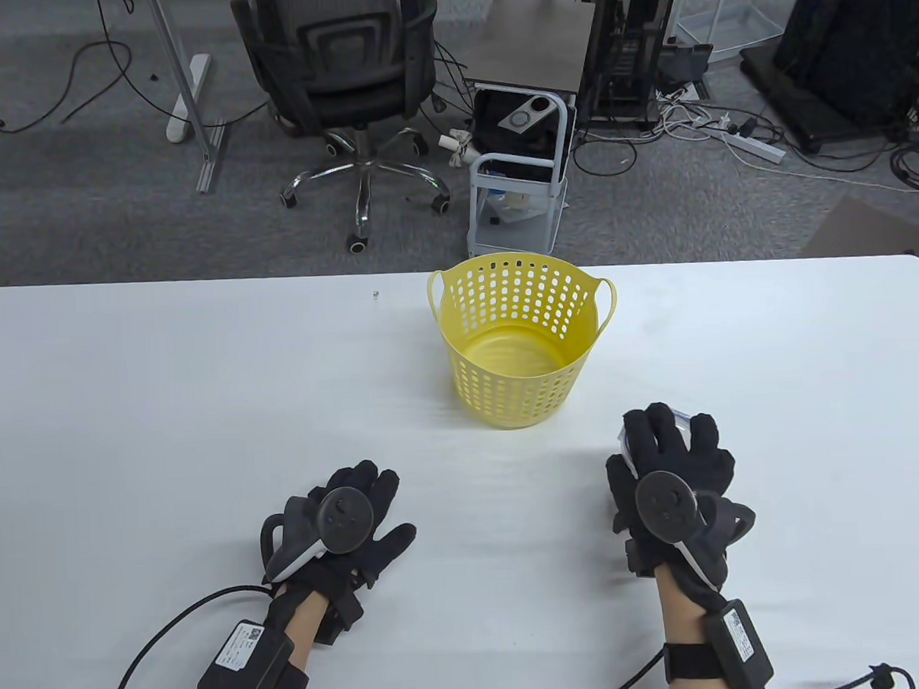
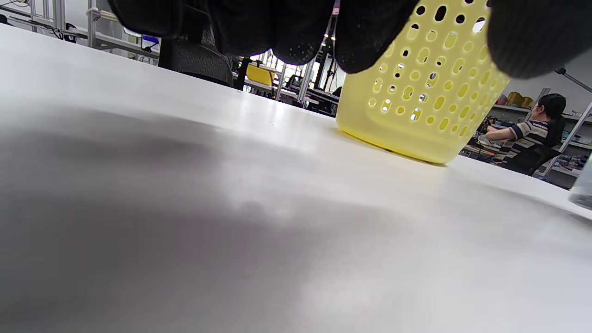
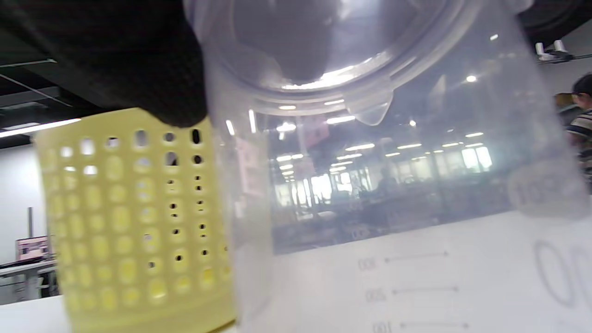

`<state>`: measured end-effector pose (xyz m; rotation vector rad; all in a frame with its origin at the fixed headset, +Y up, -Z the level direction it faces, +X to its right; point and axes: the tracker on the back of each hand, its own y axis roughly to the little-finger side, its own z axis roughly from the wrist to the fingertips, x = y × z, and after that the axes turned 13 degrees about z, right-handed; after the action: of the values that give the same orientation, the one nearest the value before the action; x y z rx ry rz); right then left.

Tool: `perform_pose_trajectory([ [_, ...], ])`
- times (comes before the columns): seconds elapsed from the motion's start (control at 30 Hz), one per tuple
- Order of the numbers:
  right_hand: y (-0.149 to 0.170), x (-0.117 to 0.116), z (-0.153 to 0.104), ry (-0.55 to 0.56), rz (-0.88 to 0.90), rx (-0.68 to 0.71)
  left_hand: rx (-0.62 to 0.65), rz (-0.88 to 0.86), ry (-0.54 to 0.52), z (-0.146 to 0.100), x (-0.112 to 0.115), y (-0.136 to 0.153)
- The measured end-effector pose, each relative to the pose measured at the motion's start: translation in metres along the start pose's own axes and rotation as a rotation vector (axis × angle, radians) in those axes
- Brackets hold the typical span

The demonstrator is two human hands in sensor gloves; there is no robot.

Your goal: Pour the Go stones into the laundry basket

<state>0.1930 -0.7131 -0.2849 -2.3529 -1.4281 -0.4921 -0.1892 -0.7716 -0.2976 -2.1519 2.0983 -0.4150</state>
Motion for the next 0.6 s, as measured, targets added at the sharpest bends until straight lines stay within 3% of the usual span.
perform_pose_trajectory([
  [0.37,-0.067,-0.022,-0.024,-0.123,0.160,0.264,-0.002,-0.003,-0.005,0.001,-0.001,0.001],
  [0.6,-0.092,-0.034,-0.039,-0.201,0.275,0.401,0.001,-0.007,-0.011,0.001,-0.001,0.002],
])
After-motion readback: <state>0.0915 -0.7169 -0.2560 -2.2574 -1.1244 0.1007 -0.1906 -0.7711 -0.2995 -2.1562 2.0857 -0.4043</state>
